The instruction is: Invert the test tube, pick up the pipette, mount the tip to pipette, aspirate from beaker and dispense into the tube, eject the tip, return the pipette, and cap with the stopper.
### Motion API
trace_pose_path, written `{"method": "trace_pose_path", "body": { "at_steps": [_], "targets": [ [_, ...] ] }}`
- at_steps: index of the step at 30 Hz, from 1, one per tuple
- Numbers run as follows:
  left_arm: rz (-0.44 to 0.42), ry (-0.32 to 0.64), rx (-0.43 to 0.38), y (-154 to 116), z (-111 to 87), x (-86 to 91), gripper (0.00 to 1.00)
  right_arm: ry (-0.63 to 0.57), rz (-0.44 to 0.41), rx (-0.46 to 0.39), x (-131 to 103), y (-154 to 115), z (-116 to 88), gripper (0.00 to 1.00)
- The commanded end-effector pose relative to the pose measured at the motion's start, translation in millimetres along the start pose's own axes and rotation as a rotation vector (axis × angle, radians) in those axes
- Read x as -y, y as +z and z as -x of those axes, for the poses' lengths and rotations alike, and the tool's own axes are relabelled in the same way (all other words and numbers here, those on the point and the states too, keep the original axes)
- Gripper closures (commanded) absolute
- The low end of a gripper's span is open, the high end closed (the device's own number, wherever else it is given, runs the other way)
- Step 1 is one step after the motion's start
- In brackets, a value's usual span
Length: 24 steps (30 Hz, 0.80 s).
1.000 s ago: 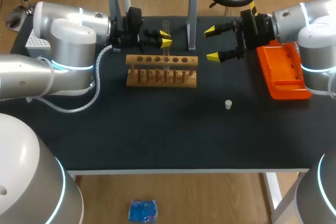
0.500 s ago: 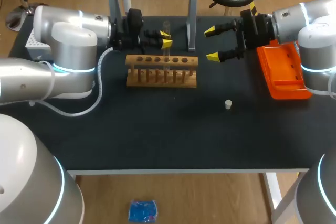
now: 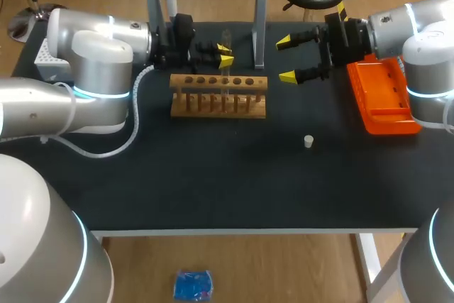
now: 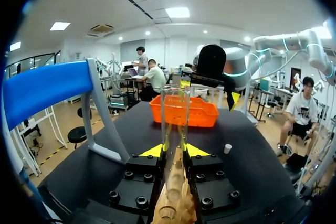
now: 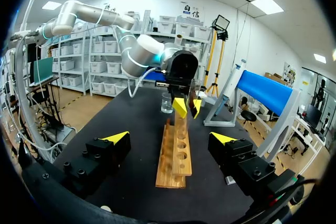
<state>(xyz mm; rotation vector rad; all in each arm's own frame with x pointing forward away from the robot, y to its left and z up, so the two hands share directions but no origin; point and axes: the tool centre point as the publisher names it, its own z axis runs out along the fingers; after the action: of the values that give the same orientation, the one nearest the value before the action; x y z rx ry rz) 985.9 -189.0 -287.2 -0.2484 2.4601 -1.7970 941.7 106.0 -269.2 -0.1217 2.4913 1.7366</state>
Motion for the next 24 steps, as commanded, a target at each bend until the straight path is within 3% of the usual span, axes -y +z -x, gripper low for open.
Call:
{"method": "trace_pose_path", "body": {
  "at_steps": [1,16,17,19,20,21,22,24],
  "targets": [
    [0.005,-0.003,-0.010,1.5,2.4,-2.0,1.00,-0.001,0.000,0.000,0.6,0.1,0.2,0.00],
    [0.019,-0.019,-0.018,4.4,3.3,-5.9,1.00,-0.001,0.000,0.000,0.6,0.1,0.2,0.00],
    [0.020,-0.020,-0.020,4.3,3.4,-6.1,0.93,-0.001,0.000,0.000,0.6,0.1,0.2,0.00],
    [0.021,-0.022,-0.019,3.9,3.8,-6.4,0.62,-0.001,0.000,0.000,0.6,0.1,0.2,0.00],
    [0.022,-0.023,-0.019,3.8,4.0,-6.5,0.28,-0.001,0.000,0.000,0.6,0.1,0.2,0.00],
    [0.021,-0.023,-0.020,3.7,4.0,-6.5,0.22,-0.001,0.000,0.000,0.6,0.1,0.2,0.00],
    [0.020,-0.023,-0.020,3.7,4.0,-6.4,0.26,-0.001,0.000,0.000,0.6,0.1,0.2,0.00],
    [0.021,-0.023,-0.018,3.6,4.0,-6.3,0.19,-0.001,0.000,0.000,0.6,0.1,0.2,0.00]
  ]
}}
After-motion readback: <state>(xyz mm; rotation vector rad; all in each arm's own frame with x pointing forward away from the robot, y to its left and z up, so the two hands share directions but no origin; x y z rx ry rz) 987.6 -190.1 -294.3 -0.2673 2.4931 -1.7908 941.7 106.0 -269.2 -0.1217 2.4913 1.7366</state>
